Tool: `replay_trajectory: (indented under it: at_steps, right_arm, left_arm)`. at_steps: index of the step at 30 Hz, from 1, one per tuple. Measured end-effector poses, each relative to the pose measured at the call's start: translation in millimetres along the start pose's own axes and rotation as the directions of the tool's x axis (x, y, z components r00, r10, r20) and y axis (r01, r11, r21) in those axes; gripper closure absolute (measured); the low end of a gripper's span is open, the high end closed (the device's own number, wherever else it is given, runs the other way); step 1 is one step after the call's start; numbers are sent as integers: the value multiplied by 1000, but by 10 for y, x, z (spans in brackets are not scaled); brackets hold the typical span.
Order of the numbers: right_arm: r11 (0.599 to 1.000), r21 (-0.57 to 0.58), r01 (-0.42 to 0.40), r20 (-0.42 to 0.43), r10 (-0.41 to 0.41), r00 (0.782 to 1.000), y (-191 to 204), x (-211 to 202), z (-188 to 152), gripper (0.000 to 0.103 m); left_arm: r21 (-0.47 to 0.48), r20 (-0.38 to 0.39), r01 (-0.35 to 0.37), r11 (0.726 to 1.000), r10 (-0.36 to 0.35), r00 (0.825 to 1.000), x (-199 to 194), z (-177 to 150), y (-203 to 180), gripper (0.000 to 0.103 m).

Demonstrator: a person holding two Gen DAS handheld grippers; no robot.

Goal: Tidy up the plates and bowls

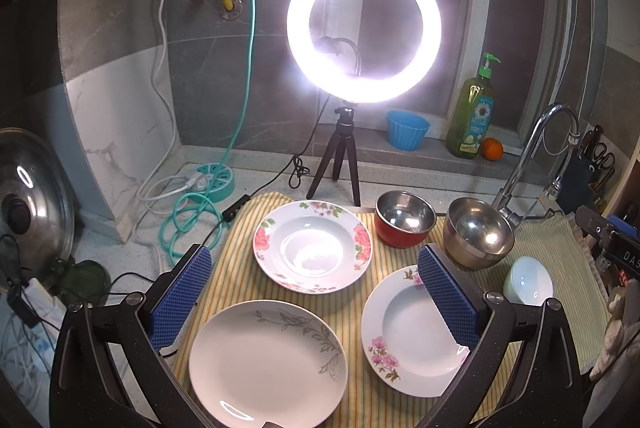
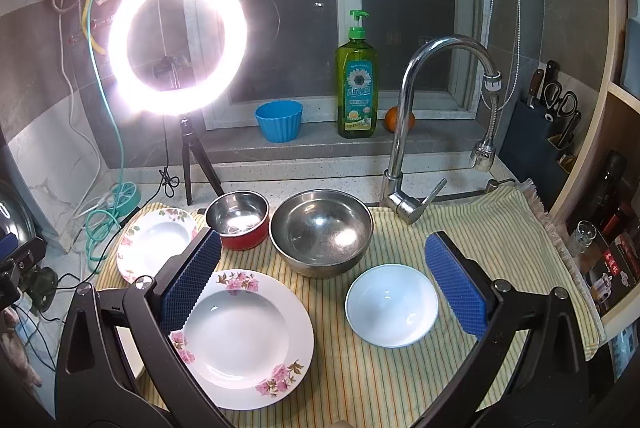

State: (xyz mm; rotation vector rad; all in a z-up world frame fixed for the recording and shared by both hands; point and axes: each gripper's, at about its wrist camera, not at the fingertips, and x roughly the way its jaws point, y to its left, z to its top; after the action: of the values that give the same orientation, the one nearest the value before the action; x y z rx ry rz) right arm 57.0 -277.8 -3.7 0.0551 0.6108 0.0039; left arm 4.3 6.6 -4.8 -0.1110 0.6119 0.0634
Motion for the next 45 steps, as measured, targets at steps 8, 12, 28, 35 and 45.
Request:
replay_trajectory:
  at_steps: [8, 12, 28, 35, 45]
  right_arm:
    - [1000, 0, -2, -6, 2, 1000, -5, 29, 2, 0]
    - [1000, 1, -3, -8, 3, 1000, -5, 33, 2, 0]
    - [1000, 3, -2, -11, 2, 1000, -25, 54, -22, 0]
    - [1000, 5, 4, -22, -4, 1000, -33, 113, -53, 0]
    - [999, 41, -17, -72, 20, 997, -167, 286, -189, 0]
  left_arm:
    - [-1, -3, 2, 1000, -2, 1000, -8, -3, -1, 1]
    - [1, -4, 1, 1000, -1, 1000, -15, -5, 0, 1]
    - [3, -16, 11, 1000, -10, 1000, 9, 9, -32, 1]
    - [4, -29, 17, 1000, -17, 999, 79, 23, -35, 1]
    - [-10, -118, 70, 998, -70, 990, 340, -58, 6, 1]
